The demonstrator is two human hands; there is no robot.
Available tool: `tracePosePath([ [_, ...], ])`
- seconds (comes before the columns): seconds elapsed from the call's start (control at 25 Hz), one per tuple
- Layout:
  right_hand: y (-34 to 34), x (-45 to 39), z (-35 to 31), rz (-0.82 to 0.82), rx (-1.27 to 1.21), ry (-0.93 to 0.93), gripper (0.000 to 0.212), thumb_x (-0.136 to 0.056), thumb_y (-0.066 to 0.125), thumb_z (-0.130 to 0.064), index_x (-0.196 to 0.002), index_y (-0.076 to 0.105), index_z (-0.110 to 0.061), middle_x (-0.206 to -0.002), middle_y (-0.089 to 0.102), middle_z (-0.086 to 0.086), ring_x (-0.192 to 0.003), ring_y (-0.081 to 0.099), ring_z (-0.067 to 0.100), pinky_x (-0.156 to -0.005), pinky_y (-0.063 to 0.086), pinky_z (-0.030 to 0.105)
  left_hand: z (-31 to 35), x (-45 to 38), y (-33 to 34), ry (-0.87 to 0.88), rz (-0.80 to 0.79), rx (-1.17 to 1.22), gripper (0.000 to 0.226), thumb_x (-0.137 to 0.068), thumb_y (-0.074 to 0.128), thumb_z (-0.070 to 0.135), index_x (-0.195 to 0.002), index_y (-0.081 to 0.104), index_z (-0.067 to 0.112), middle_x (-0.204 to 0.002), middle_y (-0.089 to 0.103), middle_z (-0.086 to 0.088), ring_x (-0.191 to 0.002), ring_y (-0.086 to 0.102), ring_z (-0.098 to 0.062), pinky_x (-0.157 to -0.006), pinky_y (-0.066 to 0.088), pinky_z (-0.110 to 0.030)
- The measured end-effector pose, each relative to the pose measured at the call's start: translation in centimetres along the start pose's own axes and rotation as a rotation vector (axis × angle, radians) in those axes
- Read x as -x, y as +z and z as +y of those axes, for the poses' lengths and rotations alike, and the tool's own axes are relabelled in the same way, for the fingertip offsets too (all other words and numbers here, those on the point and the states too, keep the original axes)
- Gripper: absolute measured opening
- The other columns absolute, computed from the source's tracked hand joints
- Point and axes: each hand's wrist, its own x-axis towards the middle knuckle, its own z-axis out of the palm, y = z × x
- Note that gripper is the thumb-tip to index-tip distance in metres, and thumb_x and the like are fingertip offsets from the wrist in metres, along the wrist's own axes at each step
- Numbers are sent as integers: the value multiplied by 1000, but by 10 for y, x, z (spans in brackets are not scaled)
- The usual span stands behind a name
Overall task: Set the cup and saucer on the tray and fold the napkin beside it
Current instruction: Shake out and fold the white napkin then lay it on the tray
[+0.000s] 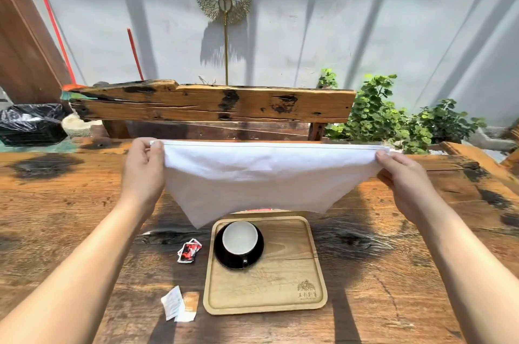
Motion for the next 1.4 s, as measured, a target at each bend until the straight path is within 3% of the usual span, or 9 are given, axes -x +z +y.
tracePosePath([
  [0.2, -9, 33, 48, -103, 20, 170, 15, -92, 56, -20, -88, 67, -10, -86, 67, 6, -79, 59, 19, -74, 47, 28, -63, 32, -26, -211, -231, -64, 18, -93, 48, 39, -81, 57, 29, -81, 63, -1, -73, 56, -21, -66, 43, -39],
  [0.36, -18, 65, 89, -138, 65, 293, 17, -93, 55, -21, -95, 67, -8, -79, 73, 3, -68, 66, 16, -63, 53, 27, -103, 69, -43, -416, -371, -42, 20, -96, 48, 31, -81, 59, 25, -82, 63, -7, -70, 57, -22, -64, 48, -41],
  [0.48, -21, 86, 116, -131, 106, 388, 17, -93, 56, -22, -97, 67, -10, -81, 74, 4, -67, 67, 16, -53, 55, 26, -123, 101, -53, -442, -483, -158, 22, -98, 42, 26, -79, 51, 18, -78, 55, -4, -71, 49, -20, -63, 39, -36],
  [0.64, -29, 114, 149, -196, 235, 569, 20, -95, 54, -22, -103, 64, -7, -90, 74, 11, -78, 68, 23, -58, 53, 31, -141, 147, -66, -542, -557, -243, 25, -99, 38, 15, -76, 46, 15, -71, 49, -4, -64, 44, -16, -58, 34, -32],
  [0.76, -37, 131, 166, -245, 320, 692, 20, -95, 55, -20, -105, 63, -5, -87, 74, 12, -76, 68, 25, -57, 54, 30, -151, 170, -71, -782, -637, -260, 24, -101, 38, 14, -79, 47, 13, -70, 52, -8, -66, 47, -20, -58, 37, -31],
  [1.0, -48, 136, 178, -268, 352, 906, 10, -91, 60, -8, -94, 63, 2, -74, 75, 18, -56, 72, 25, -43, 56, 31, -147, 184, -75, -1121, -839, -363, 20, -99, 40, 9, -87, 54, 2, -49, 66, -10, -37, 62, -19, -32, 45, -24],
  [1.12, -48, 134, 188, -226, 388, 908, 12, -89, 62, -8, -94, 63, 4, -74, 74, 19, -56, 71, 28, -43, 56, 33, -150, 187, -68, -1062, -790, -368, 19, -98, 42, 7, -85, 54, 2, -47, 61, -7, -31, 55, -13, -29, 39, -18],
  [1.28, -45, 126, 212, -115, 444, 792, 17, -85, 69, -13, -93, 67, 1, -89, 72, 18, -82, 68, 34, -69, 55, 39, -164, 191, -51, -963, -643, -309, 22, -96, 47, 1, -75, 51, 8, -37, 51, 0, -26, 41, -7, -31, 28, -11],
  [1.4, -42, 117, 228, -36, 411, 743, 12, -82, 72, -12, -74, 68, -5, -74, 73, 12, -66, 68, 27, -57, 54, 30, -179, 189, -37, -923, -547, -295, 14, -93, 53, 0, -80, 56, 5, -51, 54, -8, -41, 46, -15, -41, 33, -22],
])
